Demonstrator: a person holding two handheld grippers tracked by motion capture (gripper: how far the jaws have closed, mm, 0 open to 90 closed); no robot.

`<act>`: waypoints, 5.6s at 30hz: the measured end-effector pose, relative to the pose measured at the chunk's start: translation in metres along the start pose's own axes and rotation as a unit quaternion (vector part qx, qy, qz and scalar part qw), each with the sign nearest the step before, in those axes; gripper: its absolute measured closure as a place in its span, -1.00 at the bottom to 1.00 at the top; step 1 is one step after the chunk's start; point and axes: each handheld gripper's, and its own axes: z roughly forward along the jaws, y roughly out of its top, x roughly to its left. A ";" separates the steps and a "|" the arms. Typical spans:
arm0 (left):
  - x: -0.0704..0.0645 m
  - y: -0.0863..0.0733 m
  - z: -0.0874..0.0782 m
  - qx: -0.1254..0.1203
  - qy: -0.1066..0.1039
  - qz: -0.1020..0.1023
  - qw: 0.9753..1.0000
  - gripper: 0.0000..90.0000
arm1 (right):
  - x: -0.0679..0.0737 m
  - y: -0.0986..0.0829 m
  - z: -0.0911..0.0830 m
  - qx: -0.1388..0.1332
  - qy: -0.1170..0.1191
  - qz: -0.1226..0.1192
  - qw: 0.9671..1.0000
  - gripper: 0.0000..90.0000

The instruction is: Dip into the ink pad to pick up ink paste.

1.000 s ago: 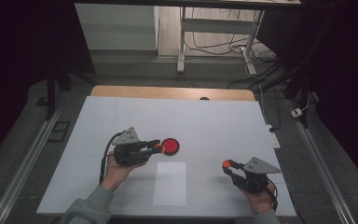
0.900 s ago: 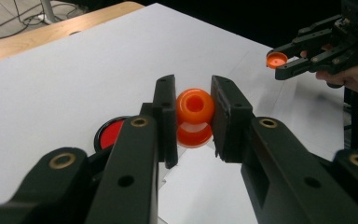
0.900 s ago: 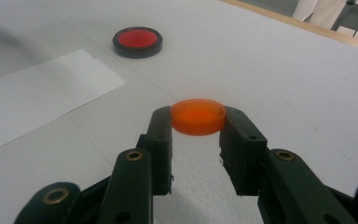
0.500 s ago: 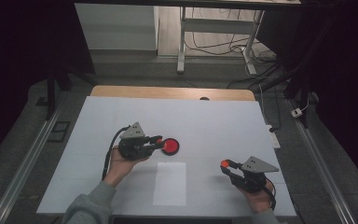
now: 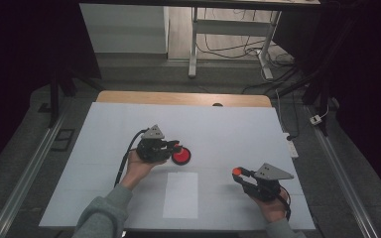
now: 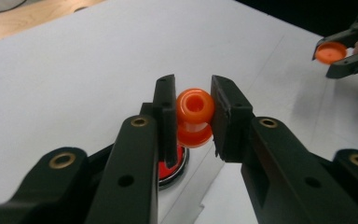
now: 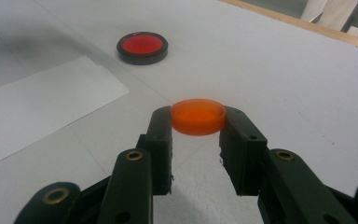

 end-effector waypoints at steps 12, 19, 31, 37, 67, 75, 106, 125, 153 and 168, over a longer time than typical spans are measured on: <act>0.009 -0.006 0.021 0.025 0.015 0.002 1.000 0.61 | 0.001 -0.001 -0.004 -0.001 -0.001 -0.004 1.000 0.44; 0.014 -0.008 0.034 0.034 0.017 0.004 0.999 0.61 | 0.001 -0.002 -0.007 0.004 -0.010 -0.005 1.000 0.44; 0.016 -0.013 0.045 0.057 0.026 0.008 0.998 0.61 | 0.001 -0.004 -0.007 0.007 -0.007 -0.006 1.000 0.44; 0.015 -0.015 0.052 0.065 0.035 0.012 0.997 0.61 | 0.001 -0.004 -0.007 0.004 -0.004 -0.006 1.000 0.44; 0.010 -0.021 0.056 0.061 0.063 0.028 0.996 0.62 | 0.002 -0.005 -0.008 0.008 -0.008 -0.012 1.000 0.44; 0.009 -0.023 0.056 0.056 0.066 0.028 0.996 0.62 | 0.003 -0.004 -0.009 0.008 -0.013 -0.010 1.000 0.44; 0.001 -0.002 0.032 -0.006 0.046 0.009 0.999 0.61 | 0.002 -0.003 -0.010 0.007 -0.011 -0.008 1.000 0.44; 0.012 -0.016 0.045 0.056 0.049 0.002 0.997 0.61 | 0.001 -0.004 -0.009 0.008 -0.013 -0.012 1.000 0.44; 0.010 -0.026 0.051 0.055 0.064 0.030 0.996 0.62 | 0.002 -0.004 -0.009 0.007 -0.011 -0.010 1.000 0.44; 0.009 -0.027 0.051 0.054 0.064 0.031 0.996 0.62 | 0.002 -0.004 -0.009 0.009 -0.009 -0.009 1.000 0.44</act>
